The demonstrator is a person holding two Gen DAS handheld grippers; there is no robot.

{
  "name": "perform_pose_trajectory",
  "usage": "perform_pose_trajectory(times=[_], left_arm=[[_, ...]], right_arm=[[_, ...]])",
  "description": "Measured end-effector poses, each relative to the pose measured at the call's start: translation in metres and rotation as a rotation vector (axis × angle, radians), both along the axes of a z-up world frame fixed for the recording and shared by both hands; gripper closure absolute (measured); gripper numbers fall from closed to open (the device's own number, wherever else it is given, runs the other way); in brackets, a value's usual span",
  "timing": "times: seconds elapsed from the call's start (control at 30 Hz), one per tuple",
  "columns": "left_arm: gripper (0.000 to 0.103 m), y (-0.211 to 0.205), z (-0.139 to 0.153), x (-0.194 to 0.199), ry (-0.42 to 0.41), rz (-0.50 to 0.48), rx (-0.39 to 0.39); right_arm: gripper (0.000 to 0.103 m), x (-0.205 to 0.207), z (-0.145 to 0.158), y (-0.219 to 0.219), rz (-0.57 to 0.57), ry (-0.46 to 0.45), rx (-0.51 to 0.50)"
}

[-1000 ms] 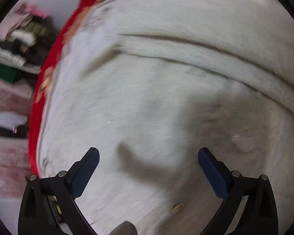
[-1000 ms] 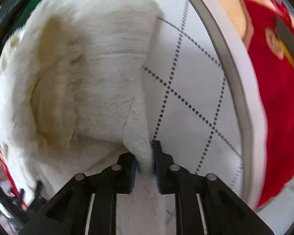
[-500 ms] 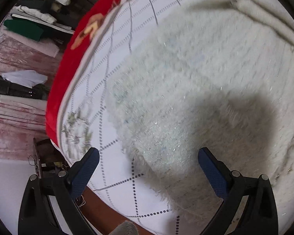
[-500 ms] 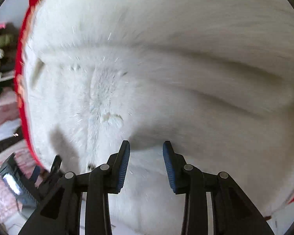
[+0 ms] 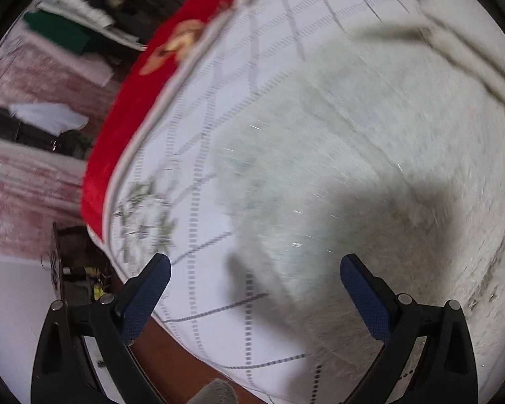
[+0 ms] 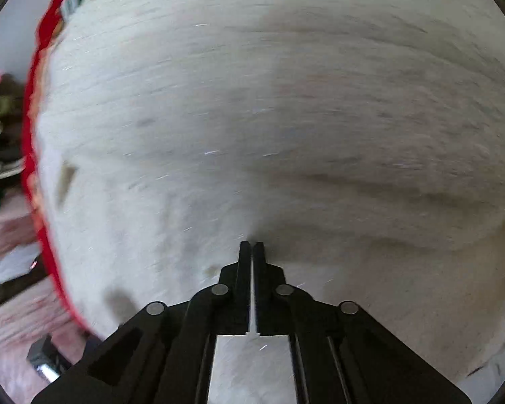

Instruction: Fold large clothes

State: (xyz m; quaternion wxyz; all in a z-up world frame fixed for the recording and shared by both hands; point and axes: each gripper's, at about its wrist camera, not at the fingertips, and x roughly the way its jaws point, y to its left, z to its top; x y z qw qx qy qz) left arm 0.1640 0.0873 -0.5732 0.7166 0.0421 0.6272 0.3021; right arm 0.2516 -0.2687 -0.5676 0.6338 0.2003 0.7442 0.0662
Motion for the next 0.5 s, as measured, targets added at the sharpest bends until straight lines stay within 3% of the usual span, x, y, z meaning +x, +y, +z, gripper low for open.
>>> perform_pose_trajectory(times=[0.03,0.07,0.1,0.23,0.27,0.33,0.4,0.5], left_arm=[[0.0,0.004,0.005,-0.003,-0.014,0.022,0.01],[0.0,0.008,0.008,-0.006,-0.022,0.037,0.018],[0.0,0.01,0.01,-0.008,-0.025,0.049,0.023],[0.0,0.017,-0.012,-0.012,0.037,0.048,0.014],[0.0,0.018,-0.018,-0.011,0.049,0.037,0.007],[0.0,0.013,-0.028,-0.011,0.068,0.014,-0.02],[0.0,0.009,-0.03,-0.012,0.065,0.008,-0.039],[0.0,0.007,-0.027,-0.012,0.061,0.0,-0.026]], right_arm=[[0.061,0.001,0.007,0.0,0.023,-0.01,0.031],[0.047,-0.002,0.013,0.0,0.045,-0.022,0.033],[0.039,-0.007,0.011,0.007,0.055,-0.024,0.032],[0.041,-0.018,-0.016,0.051,0.127,0.059,-0.044],[0.047,-0.02,-0.018,0.059,0.168,0.018,-0.125],[0.068,-0.017,-0.017,0.074,0.178,-0.029,-0.212],[0.082,-0.017,-0.007,0.066,0.107,-0.05,-0.191],[0.085,-0.017,-0.005,0.076,0.062,-0.043,-0.15]])
